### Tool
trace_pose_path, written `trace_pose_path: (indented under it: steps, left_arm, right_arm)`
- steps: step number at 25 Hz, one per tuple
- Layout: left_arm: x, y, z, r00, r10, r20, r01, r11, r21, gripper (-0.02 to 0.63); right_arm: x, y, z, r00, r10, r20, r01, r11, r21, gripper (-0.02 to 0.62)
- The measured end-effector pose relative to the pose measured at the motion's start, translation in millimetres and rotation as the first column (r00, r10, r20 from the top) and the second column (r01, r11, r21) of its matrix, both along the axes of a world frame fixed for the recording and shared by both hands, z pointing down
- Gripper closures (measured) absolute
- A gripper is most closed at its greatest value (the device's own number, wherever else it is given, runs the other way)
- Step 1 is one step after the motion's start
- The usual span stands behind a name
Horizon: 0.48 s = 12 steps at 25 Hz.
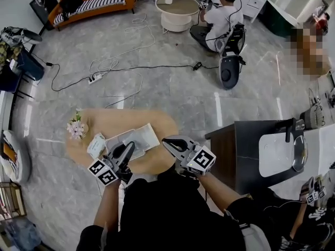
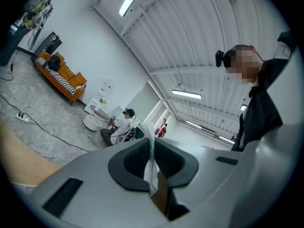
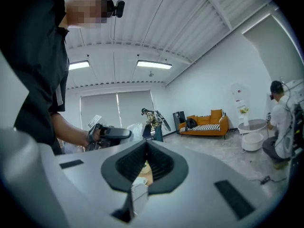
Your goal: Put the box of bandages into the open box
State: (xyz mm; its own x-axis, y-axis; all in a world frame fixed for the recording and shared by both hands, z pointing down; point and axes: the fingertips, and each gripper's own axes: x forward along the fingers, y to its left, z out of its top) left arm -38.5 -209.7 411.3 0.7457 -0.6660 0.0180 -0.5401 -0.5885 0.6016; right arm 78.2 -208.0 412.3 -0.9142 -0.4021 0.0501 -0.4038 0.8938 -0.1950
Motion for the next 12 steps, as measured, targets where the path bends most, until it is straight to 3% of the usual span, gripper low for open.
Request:
trace_pose_path:
  steps: [5, 12]
  left_arm:
    - [-4, -18, 13, 0.999, -0.044, 0.018, 0.045, 0.999, -0.030, 0.568]
    - [-29, -43, 46, 0.998, -0.062, 0.005, 0.062, 0.995, -0.081, 0.568]
  right_arm:
    - [-2, -28, 20, 0.999, -0.035, 0.005, 0.035, 0.999, -0.020, 0.584]
    - [-15, -64, 49, 1.000, 0.000, -0.022, -0.001, 1.000, -0.028, 0.584]
